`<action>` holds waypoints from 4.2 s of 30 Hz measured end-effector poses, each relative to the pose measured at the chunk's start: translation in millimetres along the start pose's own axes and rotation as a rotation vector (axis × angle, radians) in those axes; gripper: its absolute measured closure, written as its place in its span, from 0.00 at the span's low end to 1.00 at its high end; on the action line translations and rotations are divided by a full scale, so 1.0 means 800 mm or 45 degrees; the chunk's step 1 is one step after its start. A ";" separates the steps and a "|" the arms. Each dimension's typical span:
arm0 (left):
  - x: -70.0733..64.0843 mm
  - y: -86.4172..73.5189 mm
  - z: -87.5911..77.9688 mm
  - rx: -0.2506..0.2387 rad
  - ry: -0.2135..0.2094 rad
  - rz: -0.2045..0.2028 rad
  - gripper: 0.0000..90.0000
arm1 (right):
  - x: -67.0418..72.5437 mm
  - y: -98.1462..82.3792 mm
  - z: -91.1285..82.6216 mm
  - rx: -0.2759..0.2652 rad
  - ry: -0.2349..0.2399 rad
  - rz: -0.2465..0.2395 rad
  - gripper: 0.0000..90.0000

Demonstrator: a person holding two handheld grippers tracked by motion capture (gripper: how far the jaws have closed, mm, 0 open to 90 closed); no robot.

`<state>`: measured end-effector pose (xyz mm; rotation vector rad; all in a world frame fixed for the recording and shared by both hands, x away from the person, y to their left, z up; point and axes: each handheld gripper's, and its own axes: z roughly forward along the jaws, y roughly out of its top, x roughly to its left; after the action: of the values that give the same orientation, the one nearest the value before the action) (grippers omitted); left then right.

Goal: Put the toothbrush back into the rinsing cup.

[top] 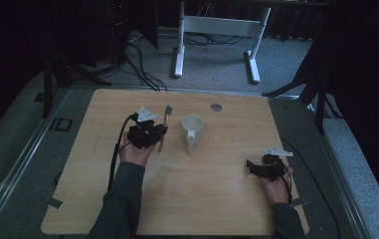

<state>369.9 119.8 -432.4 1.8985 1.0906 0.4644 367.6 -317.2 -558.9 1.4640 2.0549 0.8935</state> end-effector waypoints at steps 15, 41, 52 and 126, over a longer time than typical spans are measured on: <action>0.004 0.004 0.004 -0.050 -0.082 -0.077 0.90 | 0.000 0.000 0.000 -0.001 -0.001 0.000 0.24; -0.006 0.022 0.001 -0.129 -0.143 -0.094 0.90 | 0.000 0.000 0.000 -0.001 -0.001 -0.001 0.24; -0.012 0.034 -0.005 -0.175 -0.152 -0.077 0.90 | 0.000 0.000 0.000 0.000 0.000 -0.001 0.24; -0.042 0.048 0.022 -0.323 -0.223 -0.051 0.90 | 0.000 0.001 0.002 0.000 0.003 -0.005 0.24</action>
<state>382.8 73.6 -406.9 1.6580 0.9076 0.3864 369.2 -316.8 -558.9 1.4594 2.0585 0.8940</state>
